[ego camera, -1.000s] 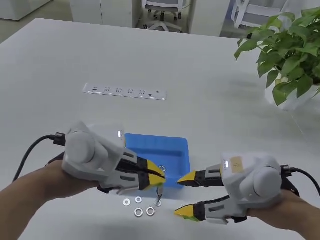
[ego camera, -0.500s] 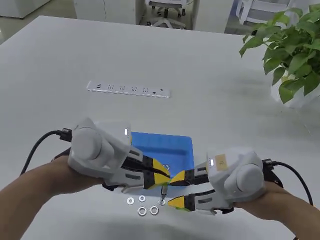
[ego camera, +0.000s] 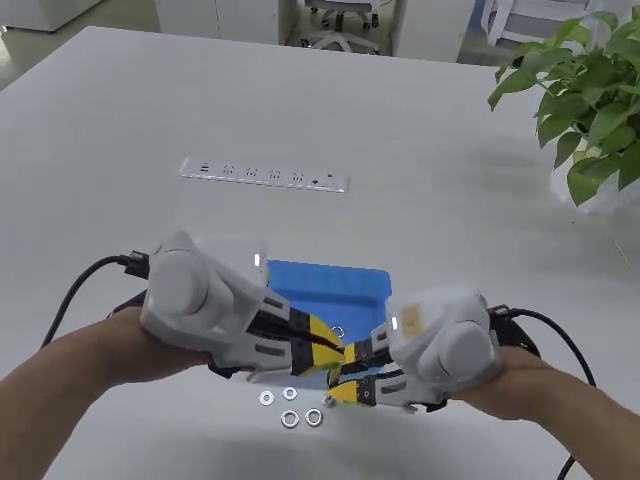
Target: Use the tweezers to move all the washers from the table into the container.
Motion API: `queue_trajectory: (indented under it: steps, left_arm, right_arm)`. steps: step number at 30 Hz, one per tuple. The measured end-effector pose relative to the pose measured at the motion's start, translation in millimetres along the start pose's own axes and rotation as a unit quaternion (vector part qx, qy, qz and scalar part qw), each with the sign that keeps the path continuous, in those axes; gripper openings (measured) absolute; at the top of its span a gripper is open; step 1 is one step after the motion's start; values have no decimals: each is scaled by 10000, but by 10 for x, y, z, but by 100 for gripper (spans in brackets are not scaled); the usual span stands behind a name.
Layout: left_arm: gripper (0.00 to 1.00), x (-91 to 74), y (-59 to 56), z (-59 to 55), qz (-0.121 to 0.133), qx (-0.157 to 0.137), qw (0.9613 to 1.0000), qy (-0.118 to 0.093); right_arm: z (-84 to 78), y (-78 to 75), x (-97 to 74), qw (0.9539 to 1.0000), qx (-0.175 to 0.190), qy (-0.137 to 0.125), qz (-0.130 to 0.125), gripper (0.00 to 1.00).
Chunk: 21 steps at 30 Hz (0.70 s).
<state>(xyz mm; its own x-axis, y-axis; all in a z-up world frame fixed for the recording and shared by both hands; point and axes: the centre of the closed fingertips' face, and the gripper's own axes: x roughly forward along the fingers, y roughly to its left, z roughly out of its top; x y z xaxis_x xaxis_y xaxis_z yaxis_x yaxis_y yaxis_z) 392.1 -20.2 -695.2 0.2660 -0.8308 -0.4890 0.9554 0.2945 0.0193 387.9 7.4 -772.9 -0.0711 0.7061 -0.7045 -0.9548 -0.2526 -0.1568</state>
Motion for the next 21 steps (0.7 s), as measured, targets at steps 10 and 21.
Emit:
queue_trajectory:
  steps: [10,21]
  left_arm:
    - [6,7,-12,-11,-5,30,10000,43]
    - [8,6,-22,-14,35,35,10000,74]
  right_arm:
    - [-1,-4,-11,9998,201,-34,-19,10]
    - [-3,0,-17,9991,429,-53,-28,9]
